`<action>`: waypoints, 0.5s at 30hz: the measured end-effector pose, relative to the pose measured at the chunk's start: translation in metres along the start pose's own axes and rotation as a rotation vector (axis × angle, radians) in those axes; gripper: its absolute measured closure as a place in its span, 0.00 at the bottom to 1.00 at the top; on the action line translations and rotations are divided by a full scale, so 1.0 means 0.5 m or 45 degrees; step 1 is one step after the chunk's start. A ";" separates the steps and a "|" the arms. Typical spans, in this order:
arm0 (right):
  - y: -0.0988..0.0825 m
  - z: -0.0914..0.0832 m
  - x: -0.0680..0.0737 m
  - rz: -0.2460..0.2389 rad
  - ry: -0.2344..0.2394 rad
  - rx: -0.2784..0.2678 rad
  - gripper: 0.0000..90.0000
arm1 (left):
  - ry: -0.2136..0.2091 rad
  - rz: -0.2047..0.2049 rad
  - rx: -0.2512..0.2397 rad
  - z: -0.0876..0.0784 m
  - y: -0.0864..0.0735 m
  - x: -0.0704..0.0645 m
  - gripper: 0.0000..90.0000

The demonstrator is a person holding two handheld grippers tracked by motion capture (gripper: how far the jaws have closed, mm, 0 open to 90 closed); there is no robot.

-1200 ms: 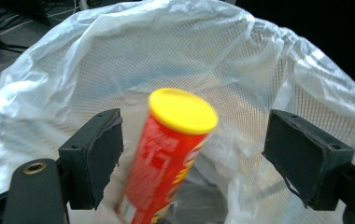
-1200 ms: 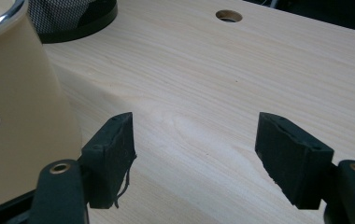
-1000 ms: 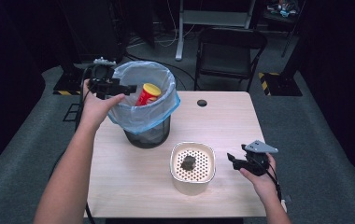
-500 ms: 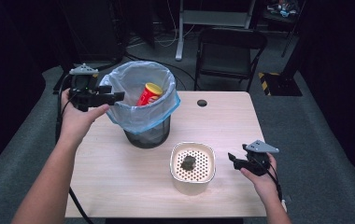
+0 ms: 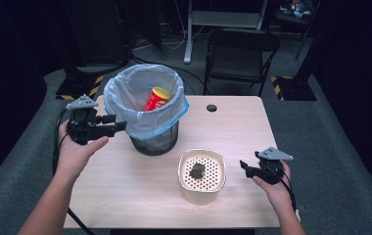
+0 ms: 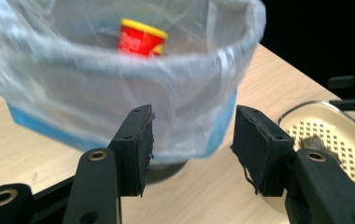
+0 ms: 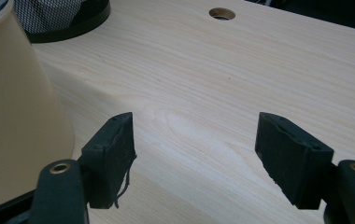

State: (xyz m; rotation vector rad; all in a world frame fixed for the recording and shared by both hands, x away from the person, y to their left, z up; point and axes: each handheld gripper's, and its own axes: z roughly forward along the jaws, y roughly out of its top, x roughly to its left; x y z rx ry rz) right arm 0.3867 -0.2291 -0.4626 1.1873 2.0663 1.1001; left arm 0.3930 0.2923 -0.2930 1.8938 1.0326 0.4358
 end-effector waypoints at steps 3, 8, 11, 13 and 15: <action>-0.001 -0.001 -0.002 -0.004 -0.001 -0.003 0.31 | -0.005 0.005 -0.005 0.006 -0.035 -0.001 0.53; -0.001 -0.003 -0.004 -0.001 -0.004 -0.006 0.31 | 0.007 -0.027 -0.027 0.018 -0.098 0.014 0.53; -0.002 -0.001 -0.005 -0.001 -0.004 -0.005 0.31 | 0.001 -0.086 -0.032 0.036 -0.140 0.025 0.53; -0.003 -0.001 -0.005 0.000 -0.002 0.003 0.31 | 0.023 -0.088 -0.013 0.048 -0.166 0.030 0.53; -0.002 -0.001 -0.005 -0.006 -0.002 0.001 0.31 | 0.030 -0.098 -0.012 0.060 -0.192 0.034 0.53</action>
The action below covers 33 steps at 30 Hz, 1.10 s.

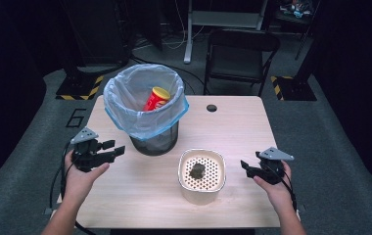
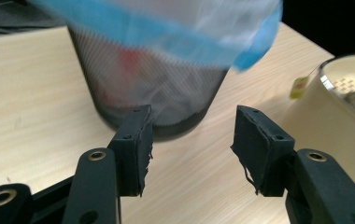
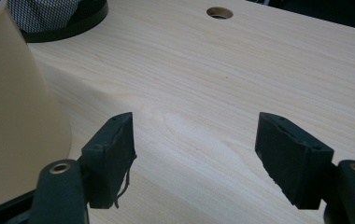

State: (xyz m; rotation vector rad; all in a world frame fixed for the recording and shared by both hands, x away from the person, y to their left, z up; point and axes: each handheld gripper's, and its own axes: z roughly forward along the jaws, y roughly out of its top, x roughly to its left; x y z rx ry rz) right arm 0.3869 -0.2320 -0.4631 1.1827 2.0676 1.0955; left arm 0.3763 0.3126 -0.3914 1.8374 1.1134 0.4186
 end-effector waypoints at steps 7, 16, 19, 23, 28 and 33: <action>-0.001 0.002 0.001 0.006 -0.007 0.004 0.31 | 0.048 -0.019 0.033 0.038 -0.075 0.017 0.52; -0.003 0.006 0.004 -0.004 -0.015 0.017 0.31 | 0.073 -0.014 0.081 0.072 -0.142 0.045 0.51; -0.005 0.008 0.004 -0.007 -0.012 0.028 0.31 | 0.076 -0.031 0.097 0.080 -0.160 0.054 0.50; -0.007 0.012 0.007 -0.019 -0.019 0.036 0.31 | 0.081 -0.031 0.109 0.084 -0.173 0.069 0.49; -0.011 0.017 0.005 -0.033 -0.011 0.063 0.31 | 0.110 -0.046 0.139 0.086 -0.190 0.094 0.48; -0.019 0.023 0.001 -0.026 -0.020 0.077 0.31 | 0.133 -0.069 0.163 0.086 -0.205 0.113 0.48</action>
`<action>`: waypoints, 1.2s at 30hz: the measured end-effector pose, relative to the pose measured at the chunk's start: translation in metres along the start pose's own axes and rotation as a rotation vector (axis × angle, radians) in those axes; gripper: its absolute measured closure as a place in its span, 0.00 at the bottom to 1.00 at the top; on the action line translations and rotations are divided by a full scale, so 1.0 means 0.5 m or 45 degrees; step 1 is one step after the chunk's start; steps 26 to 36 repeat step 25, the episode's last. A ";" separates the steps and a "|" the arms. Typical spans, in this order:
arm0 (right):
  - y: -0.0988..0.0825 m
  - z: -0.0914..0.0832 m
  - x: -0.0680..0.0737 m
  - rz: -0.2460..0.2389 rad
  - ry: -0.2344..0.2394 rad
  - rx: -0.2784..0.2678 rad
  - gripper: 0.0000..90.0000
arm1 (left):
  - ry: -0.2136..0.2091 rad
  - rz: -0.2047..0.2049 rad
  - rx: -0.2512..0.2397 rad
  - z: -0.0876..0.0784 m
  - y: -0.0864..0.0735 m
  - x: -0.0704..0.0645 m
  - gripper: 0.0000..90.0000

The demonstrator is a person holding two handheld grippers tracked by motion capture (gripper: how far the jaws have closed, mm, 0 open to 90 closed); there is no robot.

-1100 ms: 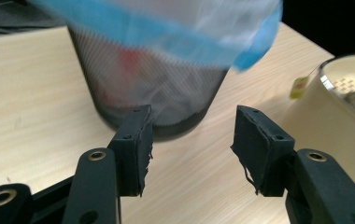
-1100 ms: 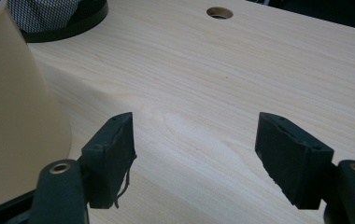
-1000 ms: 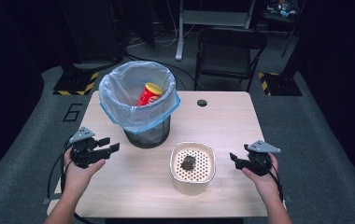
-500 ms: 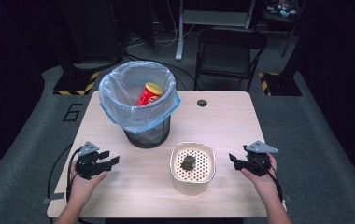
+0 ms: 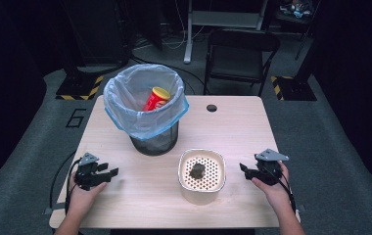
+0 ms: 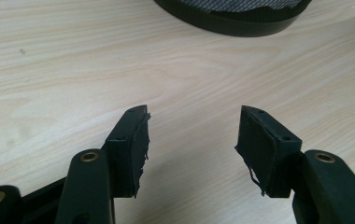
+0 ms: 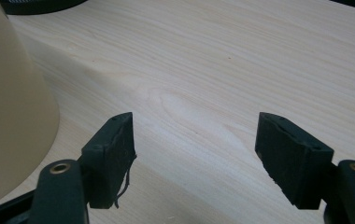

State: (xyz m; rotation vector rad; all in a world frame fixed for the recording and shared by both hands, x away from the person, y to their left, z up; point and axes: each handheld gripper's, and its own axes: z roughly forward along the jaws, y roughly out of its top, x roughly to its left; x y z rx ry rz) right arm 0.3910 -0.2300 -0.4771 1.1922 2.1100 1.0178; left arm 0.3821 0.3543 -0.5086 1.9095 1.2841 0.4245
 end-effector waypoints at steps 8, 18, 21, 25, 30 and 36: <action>-0.013 0.016 -0.004 -0.003 -0.021 0.025 0.32 | 0.053 -0.024 0.028 0.006 -0.016 0.018 0.44; -0.024 0.031 -0.004 -0.035 -0.038 0.065 0.32 | 0.123 -0.018 0.042 0.014 -0.019 0.021 0.32; -0.027 0.036 -0.004 -0.050 -0.055 0.071 0.32 | 0.135 0.002 0.060 0.018 -0.020 0.022 0.30; -0.034 0.040 -0.010 -0.076 -0.074 0.084 0.32 | 0.153 0.014 0.057 0.021 -0.020 0.023 0.30; -0.034 0.040 -0.010 -0.076 -0.074 0.084 0.32 | 0.153 0.014 0.057 0.021 -0.020 0.023 0.30; -0.034 0.040 -0.010 -0.076 -0.074 0.084 0.32 | 0.153 0.014 0.057 0.021 -0.020 0.023 0.30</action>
